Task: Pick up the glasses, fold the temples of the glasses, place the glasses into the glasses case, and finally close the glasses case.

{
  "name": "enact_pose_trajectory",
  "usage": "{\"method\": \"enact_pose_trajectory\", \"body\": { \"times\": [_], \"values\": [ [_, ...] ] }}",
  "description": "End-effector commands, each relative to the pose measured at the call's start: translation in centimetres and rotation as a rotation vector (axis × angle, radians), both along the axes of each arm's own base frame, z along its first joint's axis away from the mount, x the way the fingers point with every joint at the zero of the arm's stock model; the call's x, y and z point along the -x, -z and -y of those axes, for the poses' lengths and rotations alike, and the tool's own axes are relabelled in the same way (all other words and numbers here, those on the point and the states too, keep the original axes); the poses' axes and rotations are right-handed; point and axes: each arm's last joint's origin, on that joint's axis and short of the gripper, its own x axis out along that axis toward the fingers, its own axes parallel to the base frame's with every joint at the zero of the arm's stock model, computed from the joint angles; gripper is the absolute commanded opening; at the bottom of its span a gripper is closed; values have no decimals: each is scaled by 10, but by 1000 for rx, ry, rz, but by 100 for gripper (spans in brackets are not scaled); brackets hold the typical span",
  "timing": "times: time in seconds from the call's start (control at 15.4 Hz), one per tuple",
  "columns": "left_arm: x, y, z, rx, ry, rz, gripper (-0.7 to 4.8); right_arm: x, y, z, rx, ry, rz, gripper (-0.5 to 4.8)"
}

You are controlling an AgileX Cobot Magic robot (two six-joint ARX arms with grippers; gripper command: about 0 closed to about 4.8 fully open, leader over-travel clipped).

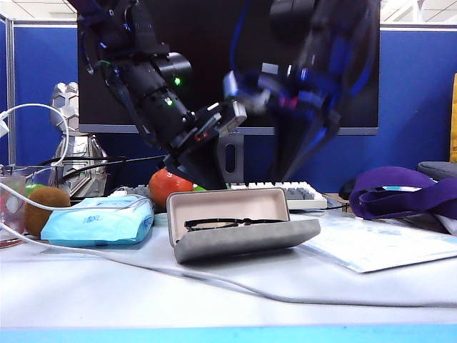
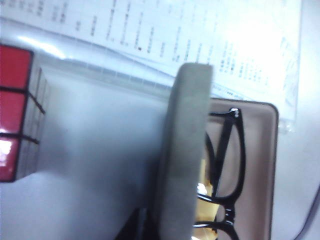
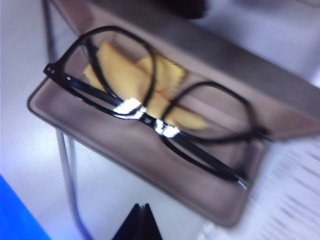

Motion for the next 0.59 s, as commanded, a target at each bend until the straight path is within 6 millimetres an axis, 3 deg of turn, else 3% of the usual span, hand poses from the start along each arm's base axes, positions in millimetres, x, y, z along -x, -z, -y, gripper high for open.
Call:
{"method": "enact_pose_trajectory", "body": {
  "times": [0.07, 0.33, 0.59],
  "values": [
    [1, -3, 0, 17, 9, -2, -5, -4, 26, -5, -89, -47, 26, -5],
    [1, -3, 0, 17, 9, -1, -5, -3, 46, -6, -126, -55, 72, -5],
    [1, -3, 1, 18, 9, 1, -5, -1, 43, -7, -158, -113, 92, -5]
  ]
}}
